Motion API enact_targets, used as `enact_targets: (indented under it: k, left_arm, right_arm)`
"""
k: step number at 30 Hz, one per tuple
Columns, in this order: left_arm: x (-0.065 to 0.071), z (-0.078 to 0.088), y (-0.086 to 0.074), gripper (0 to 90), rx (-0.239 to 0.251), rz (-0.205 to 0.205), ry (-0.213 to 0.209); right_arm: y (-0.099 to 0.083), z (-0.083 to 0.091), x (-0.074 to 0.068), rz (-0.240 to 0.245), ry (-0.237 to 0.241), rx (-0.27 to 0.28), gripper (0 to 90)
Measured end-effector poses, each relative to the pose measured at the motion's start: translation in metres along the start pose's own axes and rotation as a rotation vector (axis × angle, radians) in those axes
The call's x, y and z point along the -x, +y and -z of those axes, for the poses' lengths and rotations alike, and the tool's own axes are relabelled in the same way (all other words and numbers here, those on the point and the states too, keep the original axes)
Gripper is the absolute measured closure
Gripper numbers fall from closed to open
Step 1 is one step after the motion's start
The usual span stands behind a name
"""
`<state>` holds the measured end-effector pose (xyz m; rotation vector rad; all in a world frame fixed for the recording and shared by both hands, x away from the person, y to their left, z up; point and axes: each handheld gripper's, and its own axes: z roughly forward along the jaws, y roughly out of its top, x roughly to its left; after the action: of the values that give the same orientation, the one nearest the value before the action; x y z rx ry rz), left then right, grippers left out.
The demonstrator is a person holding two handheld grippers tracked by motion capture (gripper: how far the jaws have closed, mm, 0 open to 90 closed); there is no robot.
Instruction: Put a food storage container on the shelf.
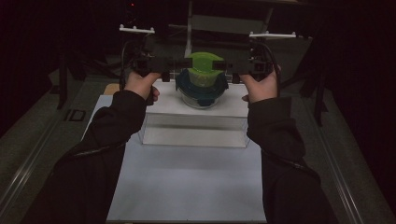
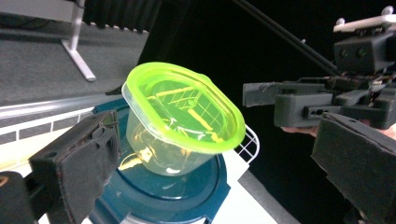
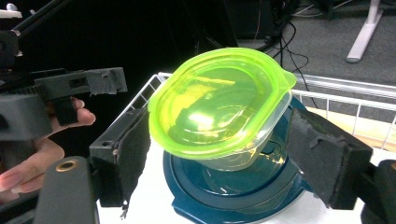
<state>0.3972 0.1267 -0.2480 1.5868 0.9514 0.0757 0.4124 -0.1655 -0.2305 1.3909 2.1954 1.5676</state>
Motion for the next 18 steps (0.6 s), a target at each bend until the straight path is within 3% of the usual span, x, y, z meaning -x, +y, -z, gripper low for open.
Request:
enact_targets:
  k: [4,9,15,18]
  left_arm:
    - [0.006,0.000,-0.008,0.8,-0.002,-0.053,0.033]
    - [0.010,0.002,-0.019,0.8,-0.005,-0.092,0.038]
    - [0.015,0.010,-0.037,0.8,-0.002,-0.146,0.022]
    - [0.022,0.017,-0.048,0.8,0.001,-0.202,-0.001]
  right_arm:
    - [-0.003,0.003,-0.003,0.008,0.004,0.001,21.0]
    - [-0.012,0.006,-0.006,0.022,0.017,-0.001,19.9]
    - [-0.030,0.012,-0.006,0.029,0.038,0.002,19.9]
    - [-0.043,0.018,-0.004,0.041,0.038,0.004,20.0]
